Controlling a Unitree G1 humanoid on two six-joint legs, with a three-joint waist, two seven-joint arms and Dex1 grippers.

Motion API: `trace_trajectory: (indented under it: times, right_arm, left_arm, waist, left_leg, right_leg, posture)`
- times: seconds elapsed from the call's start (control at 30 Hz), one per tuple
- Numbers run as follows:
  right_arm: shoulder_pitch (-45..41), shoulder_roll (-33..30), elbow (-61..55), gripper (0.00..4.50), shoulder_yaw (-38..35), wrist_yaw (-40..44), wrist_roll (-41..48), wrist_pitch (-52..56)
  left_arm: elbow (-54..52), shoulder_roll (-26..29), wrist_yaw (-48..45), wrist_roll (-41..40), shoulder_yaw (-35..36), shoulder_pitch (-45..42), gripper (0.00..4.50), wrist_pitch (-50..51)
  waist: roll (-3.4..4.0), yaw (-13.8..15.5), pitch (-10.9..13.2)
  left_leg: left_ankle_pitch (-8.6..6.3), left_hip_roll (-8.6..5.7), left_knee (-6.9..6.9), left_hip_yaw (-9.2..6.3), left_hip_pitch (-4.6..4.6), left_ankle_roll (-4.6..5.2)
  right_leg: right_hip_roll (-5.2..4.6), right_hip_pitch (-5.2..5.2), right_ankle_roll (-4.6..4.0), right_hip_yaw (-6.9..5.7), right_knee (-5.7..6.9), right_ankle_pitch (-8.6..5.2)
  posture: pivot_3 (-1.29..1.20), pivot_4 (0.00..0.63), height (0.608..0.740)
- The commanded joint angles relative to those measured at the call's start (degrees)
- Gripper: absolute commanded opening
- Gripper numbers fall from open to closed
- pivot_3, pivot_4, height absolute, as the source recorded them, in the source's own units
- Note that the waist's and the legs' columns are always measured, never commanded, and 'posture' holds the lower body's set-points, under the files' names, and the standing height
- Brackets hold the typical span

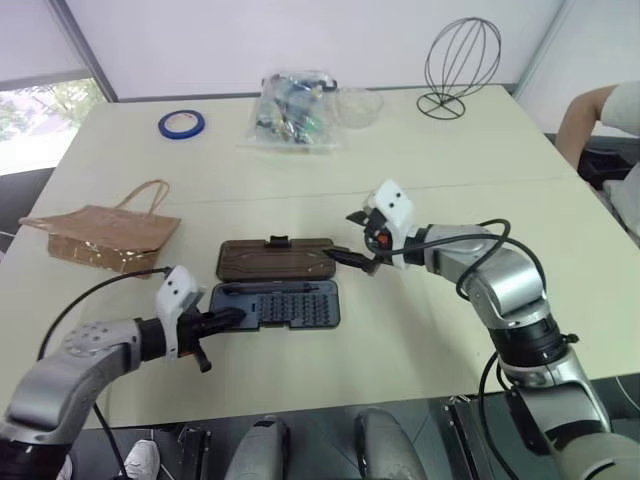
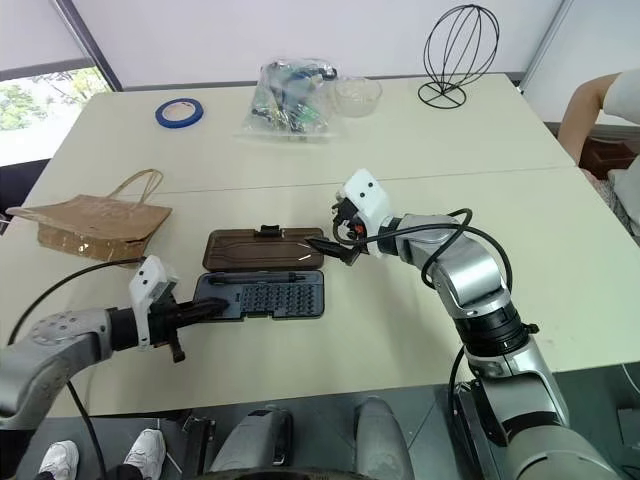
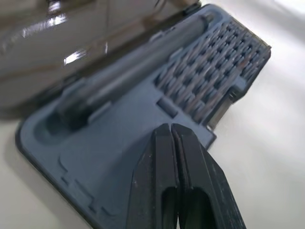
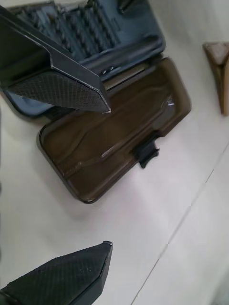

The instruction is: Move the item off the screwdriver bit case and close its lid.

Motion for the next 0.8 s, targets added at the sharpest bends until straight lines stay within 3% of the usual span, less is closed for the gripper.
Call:
trace_trajectory:
  times: [0.03, 0.43, 0.8]
  right_arm:
    - [-2.9, -0.2, 1.2, 4.5, 1.6, 2.0, -1.6, -2.3]
    - [-11.4, 6.9, 18.2, 4.5, 9.8, 4.6, -10.5, -11.3]
    - [-17.7, 13.2, 41.7, 4.5, 7.9, 0.2, -17.7, -25.9]
  left_arm:
    - [2.8, -1.3, 0.9, 2.8, -0.6, -0.9, 0.04, -1.9]
    - [5.2, -2.1, 0.8, 3.6, 0.4, -0.5, 0.04, -3.1]
    - [3.3, -2.8, 2.4, 3.4, 0.9, 0.5, 0.04, -2.7]
  waist:
    - [0.0, 0.0, 0.0]
    - [0.0, -0.2, 0.0]
    - [0.01, -0.3, 0.0]
  left_leg:
    - [0.0, 0.0, 0.01, 0.0, 0.0, 0.0]
    - [0.07, 0.01, 0.02, -0.02, 0.02, -0.13]
    - [0.1, 0.0, 0.03, -0.02, 0.03, -0.18]
  right_leg:
    - [0.0, 0.0, 0.0, 0.0, 0.0, 0.0]
    - [0.0, 0.01, 0.0, -0.01, 0.04, 0.0]
    - [0.0, 0.01, 0.0, -0.01, 0.04, 0.01]
  posture:
    - [0.0, 0.15, 0.74]
    - [0.0, 0.15, 0.74]
    - [0.0, 0.15, 0.74]
